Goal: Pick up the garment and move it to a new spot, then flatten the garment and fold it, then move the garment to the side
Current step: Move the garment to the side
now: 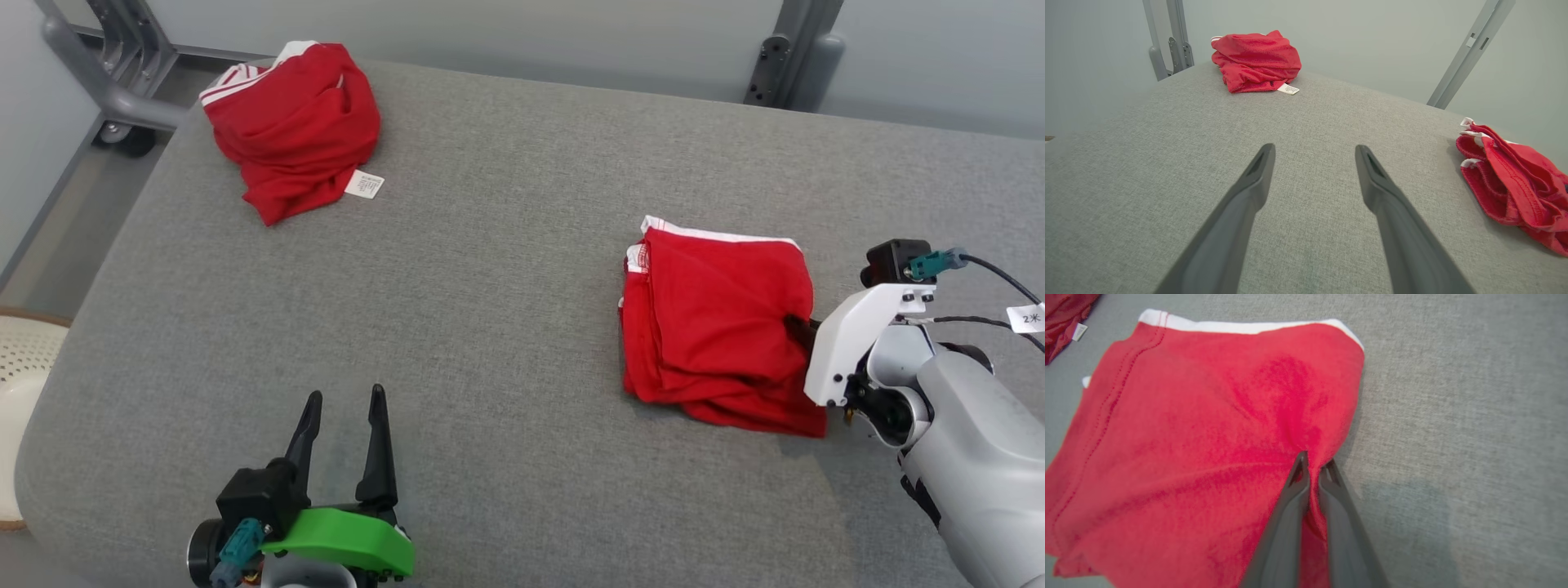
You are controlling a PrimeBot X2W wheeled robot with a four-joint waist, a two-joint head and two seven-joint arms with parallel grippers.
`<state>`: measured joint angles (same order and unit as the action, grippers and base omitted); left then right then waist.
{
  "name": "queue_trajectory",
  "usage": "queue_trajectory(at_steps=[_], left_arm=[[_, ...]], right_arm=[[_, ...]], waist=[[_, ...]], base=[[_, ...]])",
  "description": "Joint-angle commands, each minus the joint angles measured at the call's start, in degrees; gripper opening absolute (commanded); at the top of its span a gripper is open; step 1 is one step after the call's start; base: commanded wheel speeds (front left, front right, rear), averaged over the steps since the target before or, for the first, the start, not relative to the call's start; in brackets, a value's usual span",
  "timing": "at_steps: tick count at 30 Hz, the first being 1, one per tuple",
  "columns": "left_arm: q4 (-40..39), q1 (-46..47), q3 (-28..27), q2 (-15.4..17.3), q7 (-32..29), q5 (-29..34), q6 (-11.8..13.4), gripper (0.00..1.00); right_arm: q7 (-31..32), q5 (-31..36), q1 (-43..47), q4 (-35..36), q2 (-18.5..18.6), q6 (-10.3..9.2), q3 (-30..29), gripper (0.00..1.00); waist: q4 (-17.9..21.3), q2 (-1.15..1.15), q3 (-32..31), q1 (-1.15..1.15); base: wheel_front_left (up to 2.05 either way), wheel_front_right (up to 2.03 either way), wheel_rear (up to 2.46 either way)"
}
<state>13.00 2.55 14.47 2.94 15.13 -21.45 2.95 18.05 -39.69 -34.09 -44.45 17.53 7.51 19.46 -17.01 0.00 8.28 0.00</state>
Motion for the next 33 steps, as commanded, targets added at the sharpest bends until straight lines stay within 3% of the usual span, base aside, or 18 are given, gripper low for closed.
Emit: queue_trajectory(at_steps=[1,14,22,27,33], left_arm=[[-0.3,1.1,-0.1,0.0,0.0,0.4,-0.2,1.0],[-1.5,3.8,2.1,0.0,0.0,2.7,-1.1,1.0],[-1.6,7.1,3.8,0.9,-0.3,4.7,-1.9,1.0],[-2.4,8.3,4.9,1.2,-1.3,5.4,-2.2,1.0],[-3.5,8.6,5.7,1.6,-2.2,5.8,-2.1,1.0]], right_arm=[[-0.6,-0.6,-0.8,0.2,1.0,-0.04,0.3,0.0],[-3.7,-1.0,-4.5,1.8,5.8,-0.03,2.3,0.0],[-5.8,-1.4,-6.8,1.7,6.1,-0.03,2.0,0.0],[-7.9,-1.3,-7.9,0.9,5.6,-0.03,2.0,0.0],[-11.6,0.8,-9.8,-1.1,5.6,-0.03,2.6,0.0]], waist=[[2.6,0.0,0.8,0.0],[19.3,0.0,5.1,0.0],[28.5,0.0,8.6,0.0],[30.9,0.0,9.8,0.0],[30.4,0.0,10.9,0.0]], base=[[0.0,0.0,0.0],[0.0,0.0,0.0],[0.0,0.0,0.0],[0.0,0.0,0.0],[0.0,0.0,0.0]])
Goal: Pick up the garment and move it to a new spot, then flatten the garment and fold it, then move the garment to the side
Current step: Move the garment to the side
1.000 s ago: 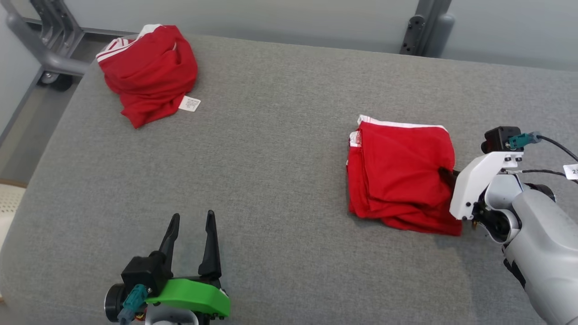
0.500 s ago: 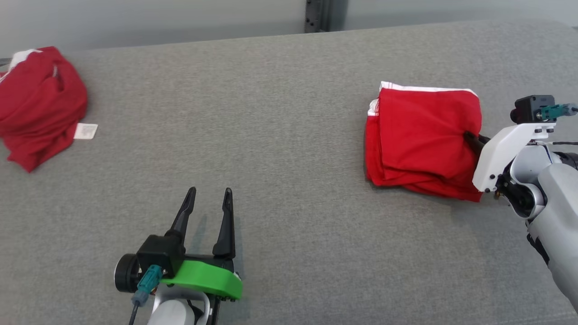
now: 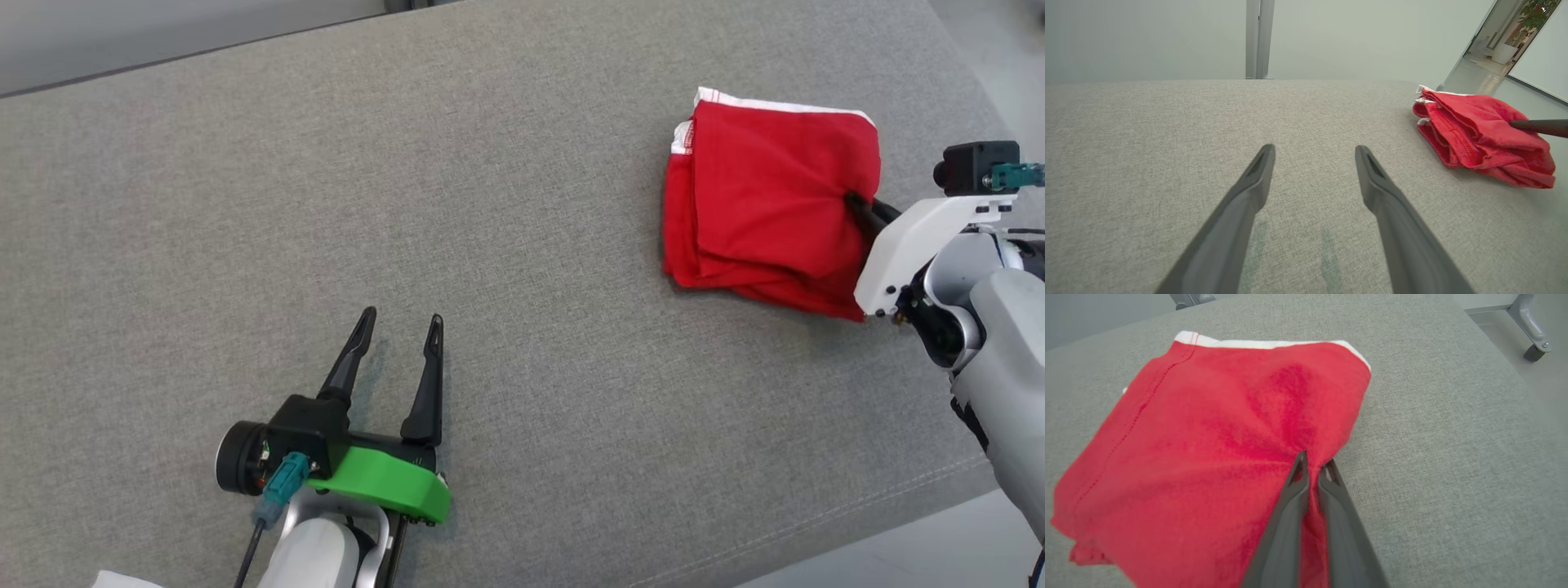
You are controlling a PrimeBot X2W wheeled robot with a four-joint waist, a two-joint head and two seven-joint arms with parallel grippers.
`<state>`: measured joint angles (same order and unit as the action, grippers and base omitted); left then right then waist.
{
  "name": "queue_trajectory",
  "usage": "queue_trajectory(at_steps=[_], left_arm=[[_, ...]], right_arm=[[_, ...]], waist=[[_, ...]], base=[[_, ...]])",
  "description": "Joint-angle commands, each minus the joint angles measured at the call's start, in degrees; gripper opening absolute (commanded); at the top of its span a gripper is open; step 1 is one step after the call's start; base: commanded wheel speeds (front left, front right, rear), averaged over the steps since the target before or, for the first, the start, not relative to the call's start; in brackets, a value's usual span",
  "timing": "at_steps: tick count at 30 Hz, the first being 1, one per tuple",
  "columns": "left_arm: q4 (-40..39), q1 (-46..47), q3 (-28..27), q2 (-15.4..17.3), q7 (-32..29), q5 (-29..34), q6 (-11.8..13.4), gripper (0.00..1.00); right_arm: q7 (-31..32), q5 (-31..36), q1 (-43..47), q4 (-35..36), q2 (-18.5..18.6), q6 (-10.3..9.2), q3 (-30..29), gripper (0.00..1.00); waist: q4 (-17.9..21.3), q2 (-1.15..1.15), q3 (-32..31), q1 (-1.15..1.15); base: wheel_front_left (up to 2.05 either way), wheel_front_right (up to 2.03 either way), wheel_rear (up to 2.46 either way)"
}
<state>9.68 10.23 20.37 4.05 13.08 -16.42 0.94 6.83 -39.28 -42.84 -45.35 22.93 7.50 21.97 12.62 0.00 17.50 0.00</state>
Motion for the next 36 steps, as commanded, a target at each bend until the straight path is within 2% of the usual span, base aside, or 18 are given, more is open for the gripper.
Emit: queue_trajectory(at_steps=[1,8,19,26,27,28,29,36], left_arm=[[-0.4,0.9,-0.3,0.6,-0.2,0.8,0.1,1.0],[-2.7,1.1,-0.4,1.6,-1.1,0.8,0.9,1.0],[-6.5,0.9,-0.1,3.1,-2.5,1.4,1.7,1.0],[-7.6,-0.3,0.4,3.7,-2.9,1.6,2.2,1.0],[-7.8,-0.3,0.4,3.8,-3.0,1.6,2.2,1.0],[-7.9,-0.3,0.4,3.8,-3.1,1.6,2.2,1.0],[-8.0,-0.3,0.5,3.9,-3.2,1.6,2.3,1.0],[-7.8,-1.1,0.8,4.2,-3.5,1.2,2.7,1.0]], right_arm=[[-0.9,0.7,-1.6,-0.8,0.3,-0.02,0.1,0.0],[-3.5,4.2,-7.1,-6.6,2.7,-0.02,-0.4,0.0],[-3.4,9.5,-17.4,-18.0,8.0,-0.02,-1.8,0.0],[-5.9,14.0,-22.0,-24.6,7.9,-0.02,-2.7,0.0],[-6.5,14.5,-22.5,-25.3,7.7,-0.02,-3.0,0.11],[-6.9,14.9,-22.8,-25.9,7.5,-0.02,-3.2,0.44],[-7.6,15.6,-23.1,-26.3,7.5,-0.02,-3.4,1.0],[-12.0,18.3,-22.3,-28.0,5.6,-0.02,-5.4,1.0]], waist=[[0.4,0.0,1.9,0.0],[-2.8,0.0,4.1,0.0],[-7.3,0.0,8.2,0.0],[-8.1,0.0,8.9,0.0],[-8.1,0.0,9.0,0.0],[-8.1,0.0,9.0,0.0],[-8.1,0.0,9.0,0.0],[-7.2,0.0,7.7,0.0]], base=[[0.0,0.0,0.0],[0.0,0.0,0.0],[0.0,0.0,0.0],[0.0,0.0,0.0],[0.0,0.0,0.0],[0.0,0.0,0.0],[0.0,0.0,0.0],[0.0,0.0,0.0]])
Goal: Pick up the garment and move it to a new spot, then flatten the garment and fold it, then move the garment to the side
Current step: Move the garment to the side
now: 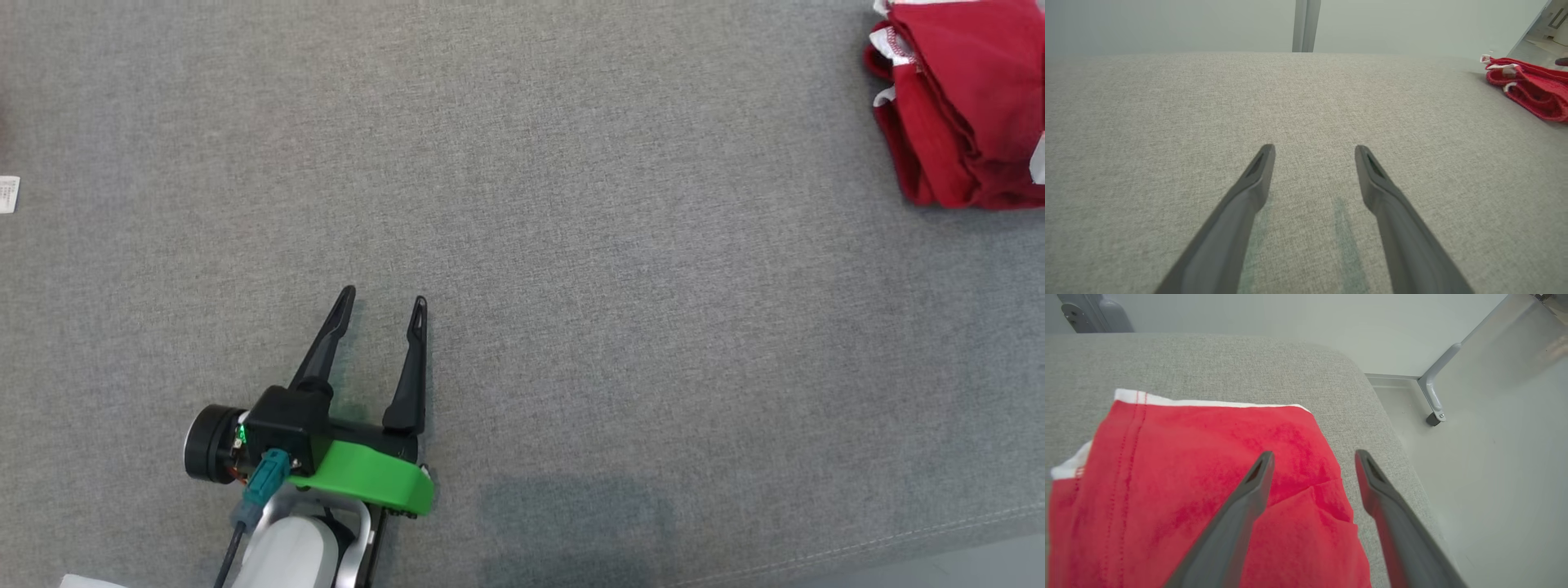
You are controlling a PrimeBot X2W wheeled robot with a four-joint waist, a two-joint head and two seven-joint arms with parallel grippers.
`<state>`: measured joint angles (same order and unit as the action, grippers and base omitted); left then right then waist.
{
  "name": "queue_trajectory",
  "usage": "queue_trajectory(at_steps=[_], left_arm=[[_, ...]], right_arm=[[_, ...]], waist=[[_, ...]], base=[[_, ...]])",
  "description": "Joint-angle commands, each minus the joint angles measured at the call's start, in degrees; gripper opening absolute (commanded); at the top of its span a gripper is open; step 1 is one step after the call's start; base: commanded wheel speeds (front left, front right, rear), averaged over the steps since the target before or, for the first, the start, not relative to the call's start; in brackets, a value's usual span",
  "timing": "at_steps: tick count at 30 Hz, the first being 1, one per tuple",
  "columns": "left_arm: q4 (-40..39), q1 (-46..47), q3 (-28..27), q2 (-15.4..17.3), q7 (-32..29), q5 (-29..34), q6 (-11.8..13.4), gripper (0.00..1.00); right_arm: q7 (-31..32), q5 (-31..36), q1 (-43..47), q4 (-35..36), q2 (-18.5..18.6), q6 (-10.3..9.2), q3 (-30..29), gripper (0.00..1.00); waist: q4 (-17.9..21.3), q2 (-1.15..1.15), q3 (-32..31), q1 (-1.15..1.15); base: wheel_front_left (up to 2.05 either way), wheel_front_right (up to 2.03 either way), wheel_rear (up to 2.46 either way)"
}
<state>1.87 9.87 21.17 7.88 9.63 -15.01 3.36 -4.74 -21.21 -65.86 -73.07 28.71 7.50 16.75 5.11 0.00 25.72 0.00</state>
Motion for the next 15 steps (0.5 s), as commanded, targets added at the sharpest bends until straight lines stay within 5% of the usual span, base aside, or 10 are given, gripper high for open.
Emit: queue_trajectory(at_steps=[1,15], left_arm=[[0.1,-0.7,0.1,0.3,-0.1,-0.3,0.2,1.0],[5.6,-2.7,-4.4,1.0,2.9,-4.0,1.9,1.0]], right_arm=[[-0.9,0.4,1.0,-0.3,-0.7,-0.02,-0.3,1.0],[-8.2,-1.0,5.8,3.6,-8.4,-0.02,1.6,1.0]], waist=[[0.5,0.0,-0.9,0.0],[1.1,0.0,-11.9,0.0]], base=[[0.0,0.0,0.0],[0.0,0.0,0.0]])
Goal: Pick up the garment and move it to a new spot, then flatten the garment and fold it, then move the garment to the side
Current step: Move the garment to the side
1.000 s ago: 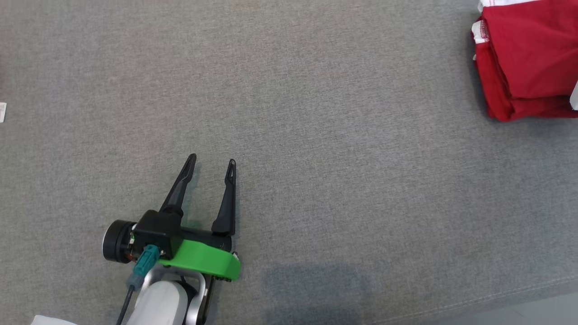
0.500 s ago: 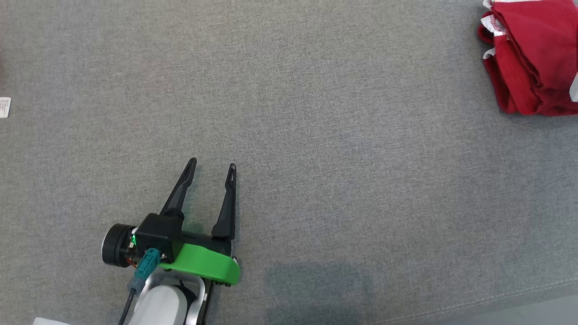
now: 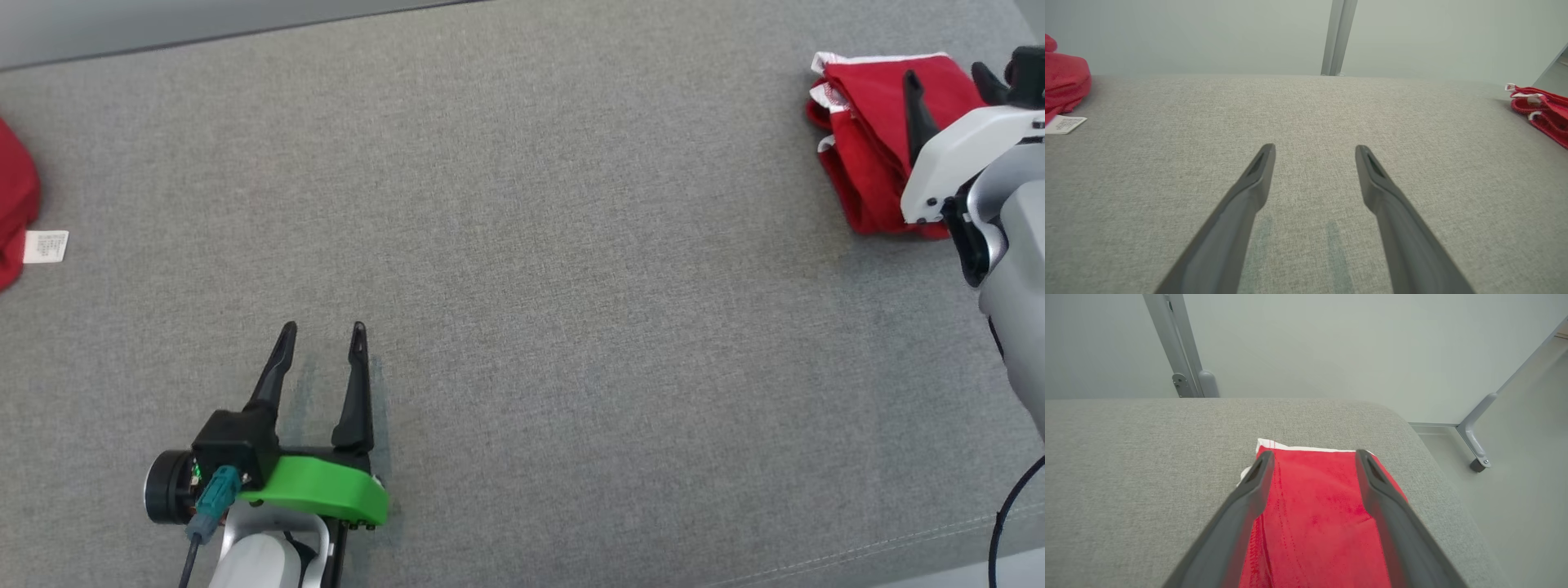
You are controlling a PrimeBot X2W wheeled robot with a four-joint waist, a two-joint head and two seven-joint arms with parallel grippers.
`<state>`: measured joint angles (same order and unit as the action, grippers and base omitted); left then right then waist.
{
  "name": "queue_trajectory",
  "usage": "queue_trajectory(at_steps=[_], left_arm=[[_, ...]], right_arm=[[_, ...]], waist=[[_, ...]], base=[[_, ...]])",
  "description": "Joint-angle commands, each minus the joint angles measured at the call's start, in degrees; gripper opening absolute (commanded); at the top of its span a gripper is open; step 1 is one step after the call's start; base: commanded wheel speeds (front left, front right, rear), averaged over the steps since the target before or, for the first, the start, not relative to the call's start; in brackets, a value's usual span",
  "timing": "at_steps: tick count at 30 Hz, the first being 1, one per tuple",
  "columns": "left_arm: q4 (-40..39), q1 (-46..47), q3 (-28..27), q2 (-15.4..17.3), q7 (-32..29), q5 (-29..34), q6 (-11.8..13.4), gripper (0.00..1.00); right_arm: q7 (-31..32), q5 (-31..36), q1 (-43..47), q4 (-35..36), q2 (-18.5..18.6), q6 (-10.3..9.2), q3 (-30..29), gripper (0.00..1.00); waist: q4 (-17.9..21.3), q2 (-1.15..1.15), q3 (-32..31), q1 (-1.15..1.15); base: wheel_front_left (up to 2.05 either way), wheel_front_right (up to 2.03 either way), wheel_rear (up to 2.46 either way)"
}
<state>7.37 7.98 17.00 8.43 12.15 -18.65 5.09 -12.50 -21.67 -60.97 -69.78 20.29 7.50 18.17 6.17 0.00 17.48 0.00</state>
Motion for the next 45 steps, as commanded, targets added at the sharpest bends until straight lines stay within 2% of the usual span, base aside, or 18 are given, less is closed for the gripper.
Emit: queue_trajectory(at_steps=[1,8,12,21,27,32,36,45], left_arm=[[0.7,-0.9,-0.8,0.5,0.6,-0.7,0.4,1.0],[3.9,-2.7,-4.0,0.0,2.2,-2.5,1.5,1.0],[5.2,-4.4,-5.1,-0.5,2.7,-3.2,1.7,1.0],[6.2,-8.3,-6.1,-1.6,3.1,-2.9,1.2,1.0],[4.9,-10.3,-7.0,-2.2,3.0,-2.2,0.9,1.0],[4.2,-11.3,-7.3,-2.9,3.1,-1.6,0.6,1.0],[4.3,-11.3,-7.1,-3.3,3.1,-0.9,0.4,1.0],[5.2,-10.2,-7.1,-3.9,3.1,-0.3,-0.2,1.0]], right_arm=[[-1.0,-0.7,1.7,1.1,-0.5,-0.02,0.6,1.0],[-2.7,-2.4,10.2,9.6,-3.6,-0.02,1.5,1.0],[-2.7,-2.0,18.0,19.0,-5.6,-0.02,-0.7,1.0],[-2.7,3.9,37.2,38.5,-11.3,-0.02,-8.7,1.0],[-2.4,8.8,47.0,48.6,-15.1,-0.02,-12.9,1.0],[-0.4,11.4,52.9,54.4,-16.9,-0.02,-13.8,1.0],[0.2,10.9,55.7,57.1,-17.3,-0.02,-14.1,1.0],[0.6,8.2,57.6,58.3,-17.3,-0.02,-12.5,1.0]], waist=[[0.0,0.0,-4.6,0.0],[-0.8,0.0,-10.9,0.0],[-1.3,0.0,-14.0,0.0],[-3.4,0.0,-18.5,0.0],[-4.7,0.0,-19.3,0.0],[-5.5,0.0,-19.5,0.0],[-6.2,0.0,-19.5,0.0],[-6.8,0.0,-19.4,0.0]], base=[[0.0,0.0,0.0],[0.0,0.0,0.0],[0.0,0.0,0.0],[0.0,0.0,0.0],[0.0,0.0,0.0],[0.0,0.0,0.0],[0.0,0.0,0.0],[0.0,0.0,0.0]])
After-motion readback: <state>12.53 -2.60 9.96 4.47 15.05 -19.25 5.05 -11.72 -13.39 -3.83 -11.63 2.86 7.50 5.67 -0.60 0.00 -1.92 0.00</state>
